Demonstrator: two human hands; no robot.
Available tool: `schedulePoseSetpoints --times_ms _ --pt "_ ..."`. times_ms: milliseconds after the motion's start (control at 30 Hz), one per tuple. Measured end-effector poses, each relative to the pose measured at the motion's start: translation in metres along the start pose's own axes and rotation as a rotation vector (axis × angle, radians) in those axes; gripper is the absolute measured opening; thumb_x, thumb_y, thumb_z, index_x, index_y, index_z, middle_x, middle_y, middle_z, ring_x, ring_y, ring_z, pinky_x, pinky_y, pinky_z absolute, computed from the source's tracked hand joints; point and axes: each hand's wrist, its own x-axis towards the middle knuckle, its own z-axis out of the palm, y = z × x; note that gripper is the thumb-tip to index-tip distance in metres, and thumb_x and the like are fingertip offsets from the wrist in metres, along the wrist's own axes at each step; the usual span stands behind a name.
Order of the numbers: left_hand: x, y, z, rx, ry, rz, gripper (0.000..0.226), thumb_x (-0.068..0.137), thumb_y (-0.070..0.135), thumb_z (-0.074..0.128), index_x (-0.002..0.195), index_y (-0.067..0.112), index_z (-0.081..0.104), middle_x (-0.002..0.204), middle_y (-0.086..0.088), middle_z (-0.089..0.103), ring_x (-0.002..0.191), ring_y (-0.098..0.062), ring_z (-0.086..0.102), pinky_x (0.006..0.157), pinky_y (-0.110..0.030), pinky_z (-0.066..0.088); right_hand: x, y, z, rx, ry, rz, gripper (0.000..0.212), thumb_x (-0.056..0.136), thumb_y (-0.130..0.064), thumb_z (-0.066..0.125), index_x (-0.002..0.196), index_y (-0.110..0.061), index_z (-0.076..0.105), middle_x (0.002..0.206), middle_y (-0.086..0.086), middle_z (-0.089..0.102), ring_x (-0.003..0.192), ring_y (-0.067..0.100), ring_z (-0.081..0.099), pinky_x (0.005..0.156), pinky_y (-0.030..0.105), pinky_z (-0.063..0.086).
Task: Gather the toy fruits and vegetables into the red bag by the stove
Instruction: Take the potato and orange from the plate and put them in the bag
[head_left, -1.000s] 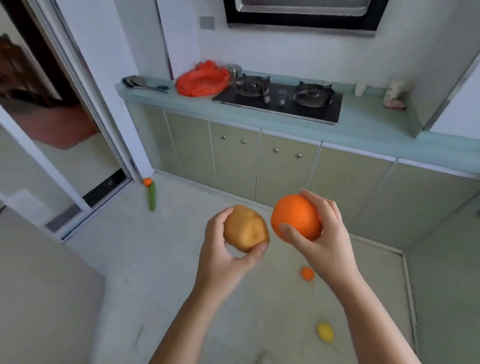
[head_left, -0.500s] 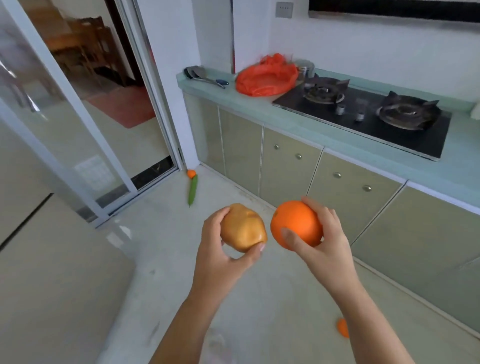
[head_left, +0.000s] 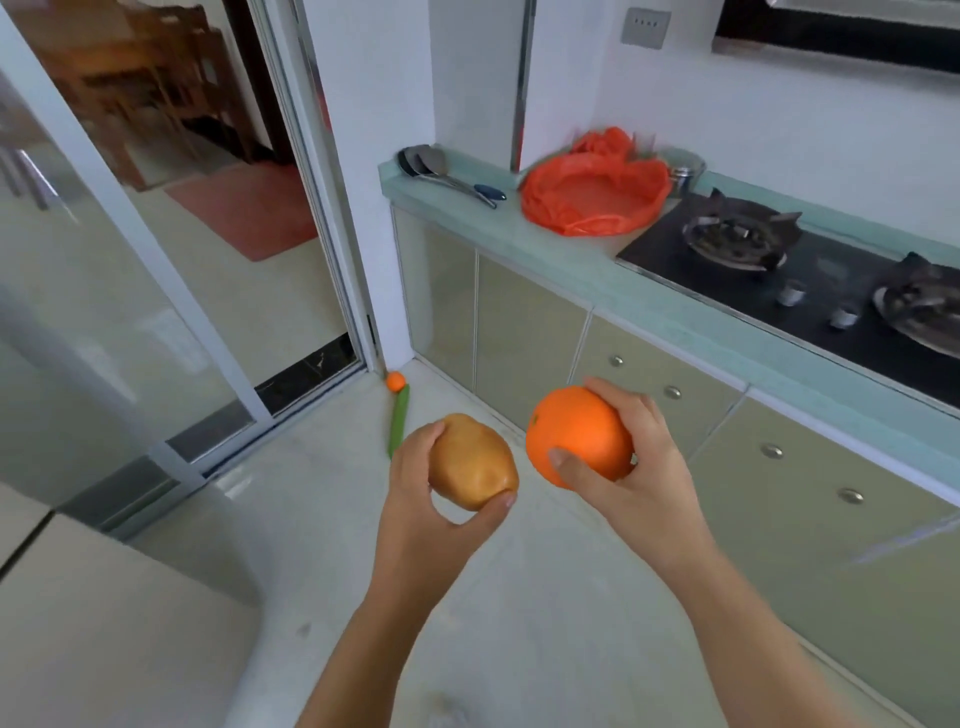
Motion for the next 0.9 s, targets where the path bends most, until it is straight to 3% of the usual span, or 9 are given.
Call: schedulePoseSetpoints --times_ms 100,300,467,567,667,800,900 --pt "0.040 -0.012 -0.006 0.016 0.012 -0.003 0.078 0.054 0.055 0.069 0.122 0.039 0.034 0.120 0.031 0.035 0.110 0.016 0.034 0.076 -0.006 0.039 0.037 -0.002 0.025 0.022 -0.028 -0.009 0.059 0.061 -0.040 0.070 0.112 -0.050 0.042 0.118 -0.024 0.043 0.101 -0.018 0.041 0.071 -0.001 0.037" --pt "0.093 -0.039 0.001 -0.007 0.011 -0.067 0.069 0.057 0.047 0.076 0.113 0.048 0.036 0.117 0.030 0.038 0.108 0.013 0.038 0.074 -0.008 0.043 0.102 0.020 0.047 0.040 -0.023 0.016 0.061 0.071 -0.020 0.077 0.109 -0.053 0.042 0.120 -0.015 0.046 0.100 -0.020 0.040 0.068 -0.001 0.038" --pt "0.159 -0.056 0.027 -0.028 -0.011 -0.056 0.069 0.061 0.037 0.082 0.113 0.048 0.038 0.118 0.029 0.040 0.106 0.008 0.043 0.080 -0.016 0.044 0.169 0.041 0.055 0.052 -0.014 0.045 0.058 0.062 -0.037 0.071 0.110 -0.053 0.041 0.117 -0.021 0.044 0.098 -0.021 0.040 0.068 -0.002 0.036" --pt "0.213 -0.060 0.053 -0.012 -0.036 -0.022 0.072 0.060 0.038 0.084 0.113 0.050 0.036 0.115 0.041 0.037 0.108 0.008 0.041 0.079 -0.012 0.043 0.224 0.060 0.046 0.069 0.030 0.047 0.058 0.065 -0.034 0.074 0.111 -0.049 0.043 0.116 -0.016 0.046 0.096 -0.022 0.041 0.068 -0.003 0.035" --pt "0.276 -0.056 0.084 0.002 -0.051 0.018 0.072 0.058 0.044 0.079 0.116 0.048 0.037 0.116 0.039 0.038 0.109 0.003 0.043 0.081 -0.016 0.045 0.289 0.078 0.026 0.084 0.095 0.037 0.059 0.065 -0.034 0.075 0.113 -0.047 0.044 0.118 -0.011 0.046 0.098 -0.019 0.042 0.070 0.002 0.037" --pt "0.363 -0.033 0.132 -0.018 -0.104 0.084 0.075 0.061 0.039 0.082 0.120 0.041 0.037 0.119 0.026 0.041 0.109 0.008 0.042 0.088 -0.020 0.045 0.370 0.088 -0.010 0.101 0.183 0.031 0.056 0.065 -0.036 0.072 0.108 -0.052 0.042 0.111 -0.023 0.044 0.096 -0.019 0.043 0.074 0.011 0.039" --pt "0.418 -0.017 0.172 -0.021 -0.147 0.155 0.075 0.058 0.050 0.071 0.123 0.039 0.035 0.122 0.021 0.042 0.112 0.007 0.041 0.089 -0.015 0.041 0.415 0.105 -0.036 0.093 0.232 0.021 0.057 0.068 -0.028 0.077 0.109 -0.049 0.044 0.114 -0.014 0.046 0.100 -0.014 0.044 0.079 0.021 0.040"
